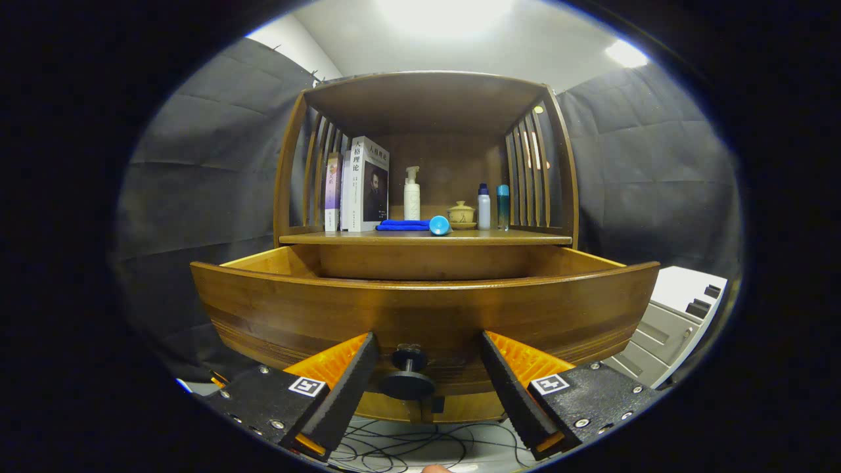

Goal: Pull open the drawer, take out the items inside it, and place them on the countertop above the cabinet.

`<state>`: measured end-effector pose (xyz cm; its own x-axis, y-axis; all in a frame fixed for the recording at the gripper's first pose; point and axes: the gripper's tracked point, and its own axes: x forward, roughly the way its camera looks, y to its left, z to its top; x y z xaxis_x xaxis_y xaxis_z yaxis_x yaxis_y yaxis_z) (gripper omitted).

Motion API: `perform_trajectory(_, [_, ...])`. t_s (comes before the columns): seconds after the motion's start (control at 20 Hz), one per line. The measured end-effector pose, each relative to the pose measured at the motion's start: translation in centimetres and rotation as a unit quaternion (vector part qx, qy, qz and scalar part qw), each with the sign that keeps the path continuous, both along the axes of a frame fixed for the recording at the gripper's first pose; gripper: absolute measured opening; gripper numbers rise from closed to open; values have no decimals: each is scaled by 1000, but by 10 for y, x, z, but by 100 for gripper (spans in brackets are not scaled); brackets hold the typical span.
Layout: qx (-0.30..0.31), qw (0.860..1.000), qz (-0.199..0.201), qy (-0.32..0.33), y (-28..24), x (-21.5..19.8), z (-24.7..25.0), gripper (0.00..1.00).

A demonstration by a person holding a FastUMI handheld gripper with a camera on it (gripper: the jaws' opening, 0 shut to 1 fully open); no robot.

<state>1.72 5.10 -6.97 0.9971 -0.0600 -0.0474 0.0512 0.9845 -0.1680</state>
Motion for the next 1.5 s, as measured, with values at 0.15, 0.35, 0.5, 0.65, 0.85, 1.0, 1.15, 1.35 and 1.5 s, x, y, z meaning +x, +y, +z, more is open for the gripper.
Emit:
perform_trajectory(0.15, [-4, 1000, 0, -2, 0, 5, 0, 98])
perform_trajectory(0.35, [-1, 1000, -3, -1, 0, 19, 2, 98])
perform_trajectory(0.5, [2, 1000, -5, 4, 0, 35, 5, 98])
perform_trajectory(0.65, [10, 1000, -6, 6, -1, 49, 8, 97])
perform_trajectory(0.85, [17, 1000, -8, 7, -3, 67, 10, 95])
perform_trajectory(1.0, [28, 1000, -9, 9, -3, 81, 12, 95])
perform_trajectory(1.15, [31, 999, -10, 8, -4, 93, 12, 95])
perform_trajectory(1.35, [20, 1000, -11, 6, -4, 109, 10, 96])
perform_trajectory(1.5, [19, 1000, -11, 8, -4, 121, 9, 97])
